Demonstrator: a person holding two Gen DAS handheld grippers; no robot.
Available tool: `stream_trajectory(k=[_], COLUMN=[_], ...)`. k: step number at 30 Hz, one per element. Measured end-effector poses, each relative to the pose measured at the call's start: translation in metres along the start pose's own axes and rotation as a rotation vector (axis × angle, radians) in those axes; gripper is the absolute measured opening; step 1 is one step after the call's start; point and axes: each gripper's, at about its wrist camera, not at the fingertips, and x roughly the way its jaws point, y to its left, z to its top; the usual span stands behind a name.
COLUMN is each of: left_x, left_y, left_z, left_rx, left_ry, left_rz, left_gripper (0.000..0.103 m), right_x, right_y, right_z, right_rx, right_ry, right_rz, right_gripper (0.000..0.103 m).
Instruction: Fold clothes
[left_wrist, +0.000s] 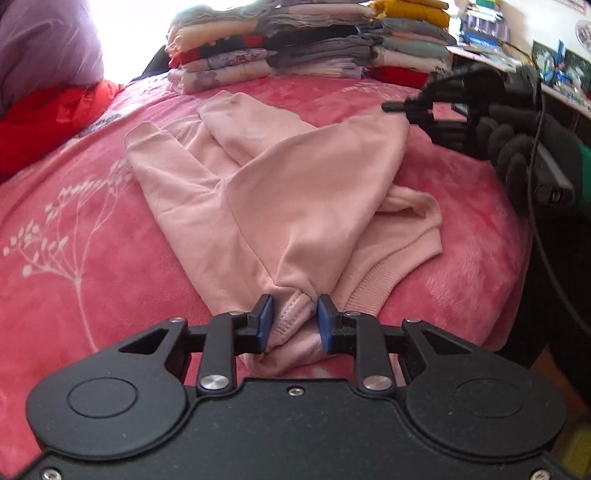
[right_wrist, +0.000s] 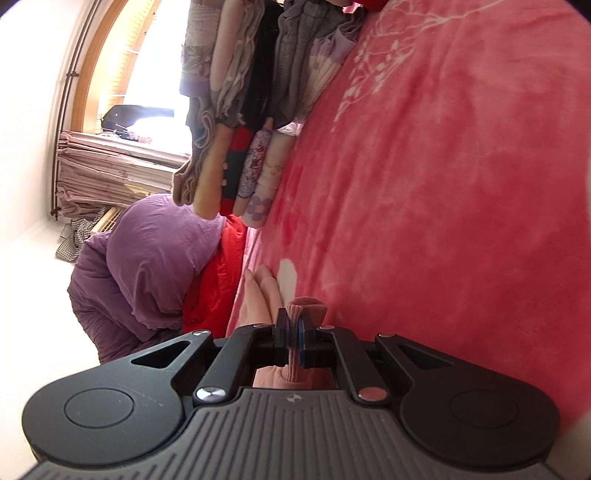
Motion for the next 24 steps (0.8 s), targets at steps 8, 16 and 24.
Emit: stream_trajectory(k=[8,16,24], left_x=[-0.044,0.001,-0.018], left_y=[0.056,0.001,-0.002], left_z=[0.002,-0.002,0.013], left_rx=[-0.288,-0.032,-0.004], left_ry=[-0.166,0.001,-0.095], left_rz=[0.03,0.053,0.089], left_gripper=[0.019,0.011,0.006], right_x=[0.001,0.006,0.002], right_y=[-0.009,0.002,0.0], right_z=[0.004,0.01,0.012], right_rx=[0.056,0.041,0.061], right_ry=[0.015,0.033,0.028], right_rz=[0.023,0.095,0.104], right_gripper=[0.007,0.007,0.007])
